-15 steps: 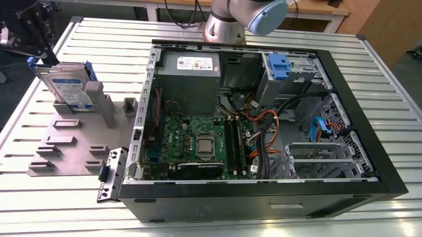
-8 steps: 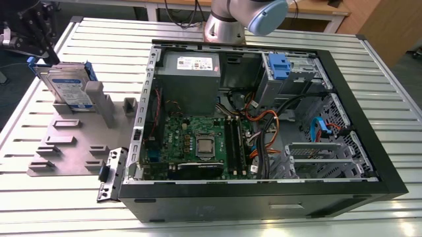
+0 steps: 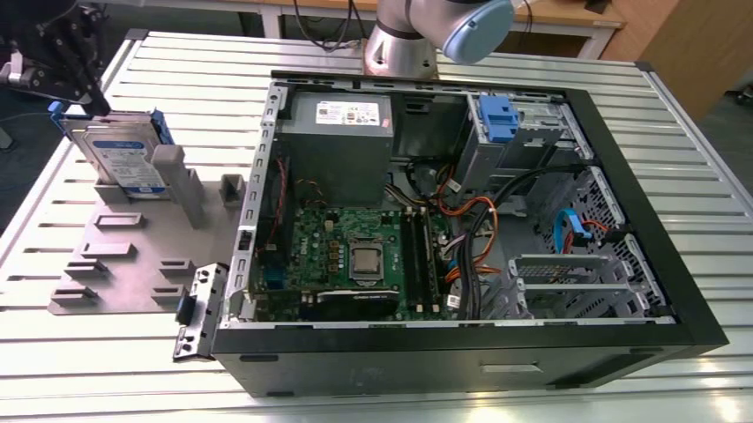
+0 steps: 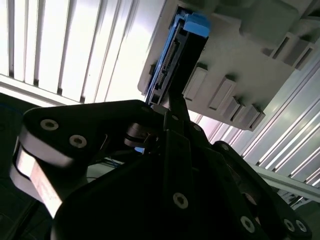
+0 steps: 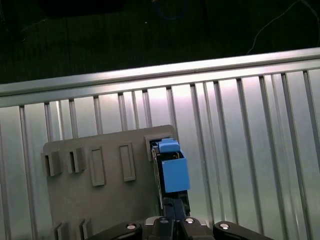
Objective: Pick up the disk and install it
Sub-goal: 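Pick up the disk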
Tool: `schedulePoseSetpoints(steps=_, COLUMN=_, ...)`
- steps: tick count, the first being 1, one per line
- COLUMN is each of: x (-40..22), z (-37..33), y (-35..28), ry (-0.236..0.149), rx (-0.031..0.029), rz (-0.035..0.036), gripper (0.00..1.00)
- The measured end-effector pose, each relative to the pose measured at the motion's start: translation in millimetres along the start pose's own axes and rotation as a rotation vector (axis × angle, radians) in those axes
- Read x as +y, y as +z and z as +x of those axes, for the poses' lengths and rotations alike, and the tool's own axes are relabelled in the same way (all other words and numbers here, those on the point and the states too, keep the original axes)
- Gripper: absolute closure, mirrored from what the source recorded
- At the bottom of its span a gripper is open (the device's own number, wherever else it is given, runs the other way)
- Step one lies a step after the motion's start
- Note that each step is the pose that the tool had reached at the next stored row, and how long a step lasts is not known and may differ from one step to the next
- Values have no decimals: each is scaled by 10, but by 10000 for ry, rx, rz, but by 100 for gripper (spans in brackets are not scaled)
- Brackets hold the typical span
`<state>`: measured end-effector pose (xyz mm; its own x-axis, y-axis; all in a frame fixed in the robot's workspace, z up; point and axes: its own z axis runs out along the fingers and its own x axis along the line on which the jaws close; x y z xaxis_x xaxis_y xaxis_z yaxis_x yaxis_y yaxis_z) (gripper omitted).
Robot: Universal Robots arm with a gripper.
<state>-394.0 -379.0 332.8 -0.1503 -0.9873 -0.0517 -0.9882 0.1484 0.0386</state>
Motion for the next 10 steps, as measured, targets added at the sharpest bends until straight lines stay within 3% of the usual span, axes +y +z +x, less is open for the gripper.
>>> schedulePoseSetpoints(steps=10, x=-43, z=-9, y=4, ry=101, rx=-5, rz=7, gripper=89)
